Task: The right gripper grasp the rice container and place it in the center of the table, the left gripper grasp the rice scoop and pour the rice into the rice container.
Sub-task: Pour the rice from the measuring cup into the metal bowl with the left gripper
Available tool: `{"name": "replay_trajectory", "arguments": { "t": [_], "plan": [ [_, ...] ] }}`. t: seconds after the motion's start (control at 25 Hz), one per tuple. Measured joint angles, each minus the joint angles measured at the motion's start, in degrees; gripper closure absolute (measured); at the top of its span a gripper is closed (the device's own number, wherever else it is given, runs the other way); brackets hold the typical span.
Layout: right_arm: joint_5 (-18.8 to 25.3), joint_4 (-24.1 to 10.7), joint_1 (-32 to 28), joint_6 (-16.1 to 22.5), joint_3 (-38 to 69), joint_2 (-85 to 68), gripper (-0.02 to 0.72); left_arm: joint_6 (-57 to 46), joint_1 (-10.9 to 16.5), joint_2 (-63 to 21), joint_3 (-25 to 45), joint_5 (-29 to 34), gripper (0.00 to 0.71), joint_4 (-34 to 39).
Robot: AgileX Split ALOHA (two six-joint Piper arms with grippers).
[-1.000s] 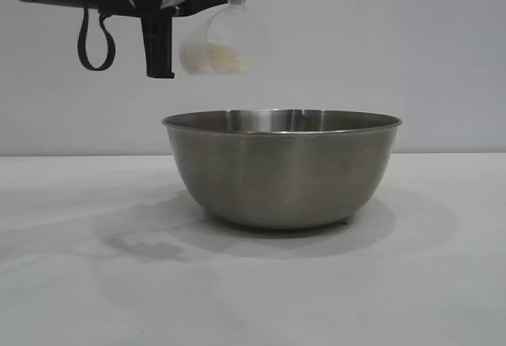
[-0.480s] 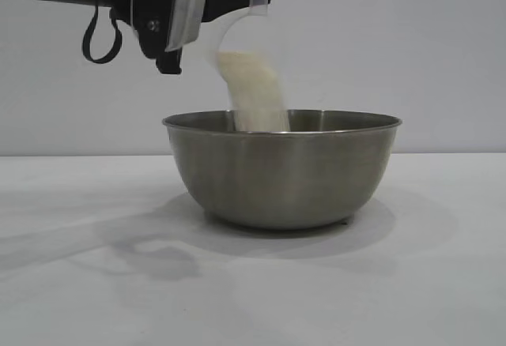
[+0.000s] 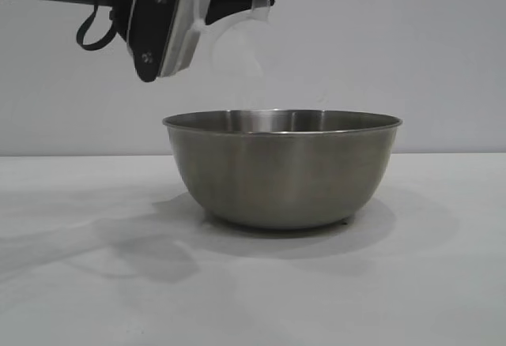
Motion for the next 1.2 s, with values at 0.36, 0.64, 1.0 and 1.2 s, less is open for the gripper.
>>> {"name": "replay_trajectory", "arguments": {
  "t": [0.36, 0.64, 1.0, 1.2],
  "plan": [
    [0.0, 0.0, 0.0, 0.0, 0.0, 0.0, 0.198, 4.8, 0.0, 0.0, 0.0, 0.0, 0.71, 1.4],
    [0.0, 0.0, 0.0, 0.0, 0.0, 0.0, 0.198, 4.8, 0.0, 0.0, 0.0, 0.0, 0.71, 1.4],
    [0.0, 0.0, 0.0, 0.0, 0.0, 0.0, 0.198, -3.6, 0.0, 0.0, 0.0, 0.0, 0.71, 0.9],
    [0.0, 0.0, 0.0, 0.0, 0.0, 0.0, 0.198, -22.5, -0.1, 0.0, 0.0, 0.0, 0.71, -4.4]
  ]
}}
